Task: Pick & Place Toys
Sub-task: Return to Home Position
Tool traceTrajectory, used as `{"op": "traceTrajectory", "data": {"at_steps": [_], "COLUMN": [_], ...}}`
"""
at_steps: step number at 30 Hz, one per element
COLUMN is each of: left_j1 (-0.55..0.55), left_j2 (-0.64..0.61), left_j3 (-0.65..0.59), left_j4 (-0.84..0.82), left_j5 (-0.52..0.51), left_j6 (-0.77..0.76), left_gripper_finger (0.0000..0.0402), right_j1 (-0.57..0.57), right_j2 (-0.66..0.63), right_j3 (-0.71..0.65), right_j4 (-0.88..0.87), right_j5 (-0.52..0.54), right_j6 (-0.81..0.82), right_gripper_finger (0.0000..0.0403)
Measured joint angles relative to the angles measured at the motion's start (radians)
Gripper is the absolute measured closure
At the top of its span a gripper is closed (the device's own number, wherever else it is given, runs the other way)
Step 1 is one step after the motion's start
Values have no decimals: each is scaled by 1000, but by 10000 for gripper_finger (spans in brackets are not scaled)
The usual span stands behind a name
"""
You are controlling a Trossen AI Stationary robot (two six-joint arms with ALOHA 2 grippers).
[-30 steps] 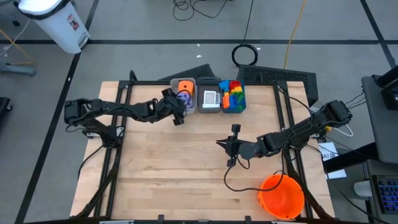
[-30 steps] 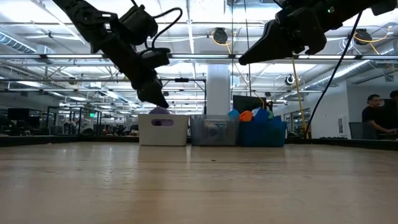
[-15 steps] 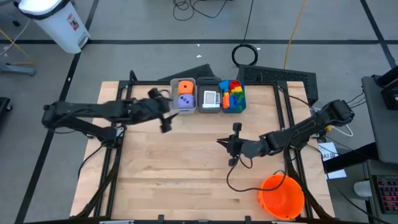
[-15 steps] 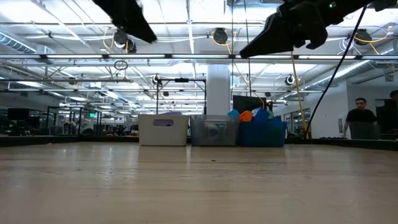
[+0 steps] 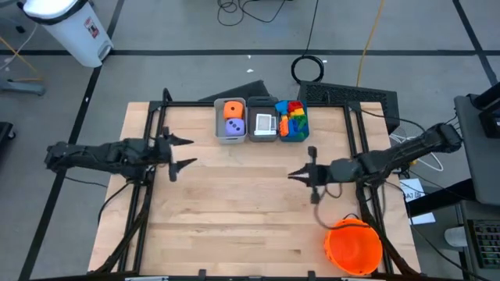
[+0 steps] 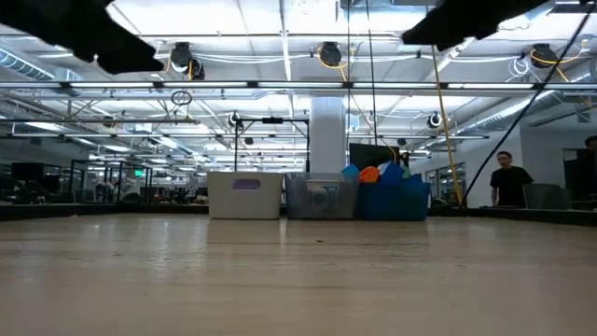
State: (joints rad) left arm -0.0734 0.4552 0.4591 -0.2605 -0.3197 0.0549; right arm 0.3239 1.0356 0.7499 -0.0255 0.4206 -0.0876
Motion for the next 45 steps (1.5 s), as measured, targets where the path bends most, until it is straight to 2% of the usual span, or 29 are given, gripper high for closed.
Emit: {"op": "traceTrajectory", "data": {"at_steps": [2, 4, 11, 13, 17, 21, 23, 28, 33, 37, 45], "left_j1": [0, 0, 0, 1, 1, 1, 1, 1, 1, 1, 1], "left_j2": [-92, -180, -394, -431, -449, -450, -449, -449, -449, -449, -449], "left_j3": [-58, -110, -217, -226, -229, -229, -230, -230, -230, -230, -230], "left_j4": [13, 15, 15, 6, -19, -43, -55, -51, -50, -50, -49], "left_j5": [-1, 13, 119, 119, 119, 122, 125, 135, 136, 134, 20], "left_j6": [-16, -26, -29, -40, -54, -67, -78, -95, -101, -100, -53], "left_gripper_finger": [99, 96, 91, 92, 92, 91, 91, 91, 91, 91, 91], "right_j1": [-22, -51, -142, -166, -225, -305, -346, -412, -454, -496, -514], "right_j2": [-74, -157, -444, -513, -616, -698, -728, -781, -796, -796, -790], "right_j3": [-50, -110, -330, -393, -506, -560, -577, -626, -680, -696, -698], "right_j4": [24, 69, 145, 170, 243, 239, 238, 252, 363, 354, 316], "right_j5": [-98, -139, -138, -145, -257, -347, -375, -369, -368, -358, -343], "right_j6": [14, 34, 81, 98, 134, 175, 180, 151, 142, 124, 55], "right_gripper_finger": [385, 385, 385, 385, 385, 385, 385, 385, 385, 385, 385]}}
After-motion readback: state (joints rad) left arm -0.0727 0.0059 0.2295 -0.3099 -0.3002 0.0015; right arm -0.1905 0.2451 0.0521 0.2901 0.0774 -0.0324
